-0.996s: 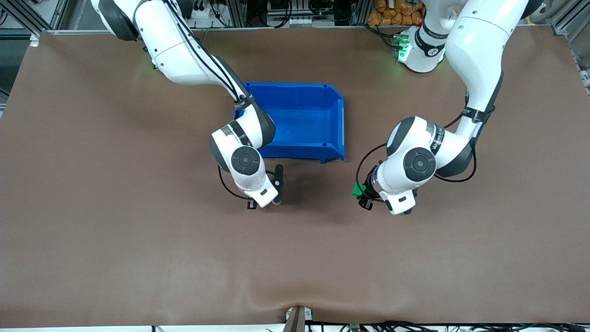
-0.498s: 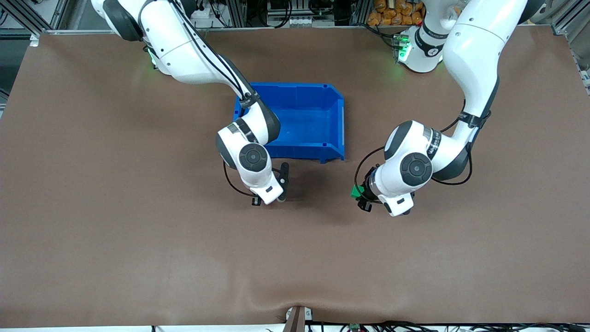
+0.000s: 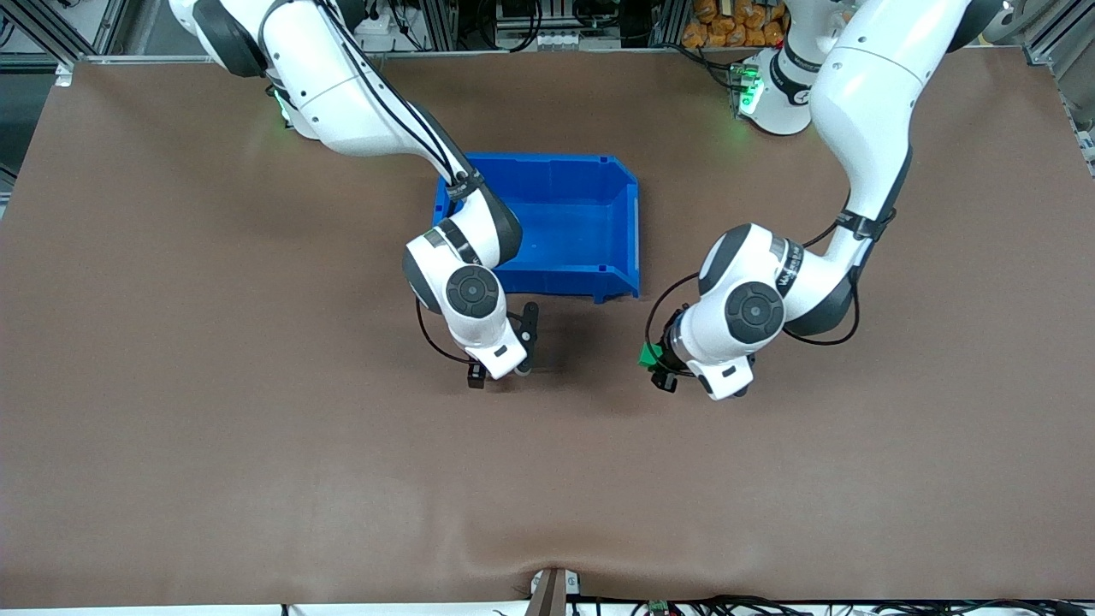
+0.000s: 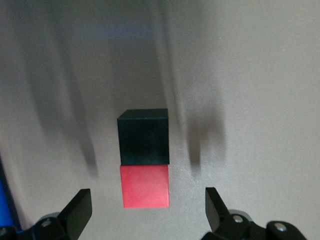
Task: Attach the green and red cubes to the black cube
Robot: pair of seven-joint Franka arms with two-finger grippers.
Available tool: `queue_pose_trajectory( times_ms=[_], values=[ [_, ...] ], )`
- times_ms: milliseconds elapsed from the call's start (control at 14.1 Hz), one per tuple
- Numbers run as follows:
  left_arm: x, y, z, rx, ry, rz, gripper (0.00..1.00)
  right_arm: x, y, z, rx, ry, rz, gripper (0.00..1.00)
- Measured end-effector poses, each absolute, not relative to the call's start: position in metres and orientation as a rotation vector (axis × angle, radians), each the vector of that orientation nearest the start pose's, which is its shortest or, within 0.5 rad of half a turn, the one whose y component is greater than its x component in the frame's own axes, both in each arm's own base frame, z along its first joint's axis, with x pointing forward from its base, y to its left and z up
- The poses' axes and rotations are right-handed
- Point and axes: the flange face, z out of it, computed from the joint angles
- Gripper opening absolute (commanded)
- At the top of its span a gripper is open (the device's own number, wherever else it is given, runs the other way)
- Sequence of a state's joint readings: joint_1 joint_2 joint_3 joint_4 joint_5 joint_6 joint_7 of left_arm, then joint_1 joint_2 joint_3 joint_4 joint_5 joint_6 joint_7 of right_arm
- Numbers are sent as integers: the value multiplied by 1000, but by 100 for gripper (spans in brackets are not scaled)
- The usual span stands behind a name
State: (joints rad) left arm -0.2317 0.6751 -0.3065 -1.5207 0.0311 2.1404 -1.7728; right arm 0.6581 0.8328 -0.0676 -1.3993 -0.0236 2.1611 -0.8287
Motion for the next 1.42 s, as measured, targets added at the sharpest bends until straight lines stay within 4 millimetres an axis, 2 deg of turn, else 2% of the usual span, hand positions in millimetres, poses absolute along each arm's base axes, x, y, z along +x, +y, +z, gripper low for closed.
queue_pose_trajectory(
  times_ms=[213,356,498,711,925,1209,1281,1423],
  values=[
    [620,-350,271,-2539,-1961,243,0,605,402,210,-2427,-2104,103,100],
    [619,-362,264,-2539,-1998,241,0,616,392,225,-2456,-2078,88,100],
    [617,-384,257,-2545,-2035,242,0,626,374,249,-2486,-2038,107,100],
    [605,-428,245,-2593,-2028,244,0,641,341,294,-2579,-1914,110,100],
    [595,-464,229,-2618,-2074,209,0,651,313,332,-2728,-1704,94,100],
    [586,-489,205,-2633,-2082,180,0,655,280,363,-2900,-1429,124,100],
    [584,-493,201,-2638,-2075,184,0,659,266,369,-2925,-1378,131,100],
    [582,-499,195,-2644,-2068,188,0,671,223,386,-2967,-1255,122,100]
  ],
)
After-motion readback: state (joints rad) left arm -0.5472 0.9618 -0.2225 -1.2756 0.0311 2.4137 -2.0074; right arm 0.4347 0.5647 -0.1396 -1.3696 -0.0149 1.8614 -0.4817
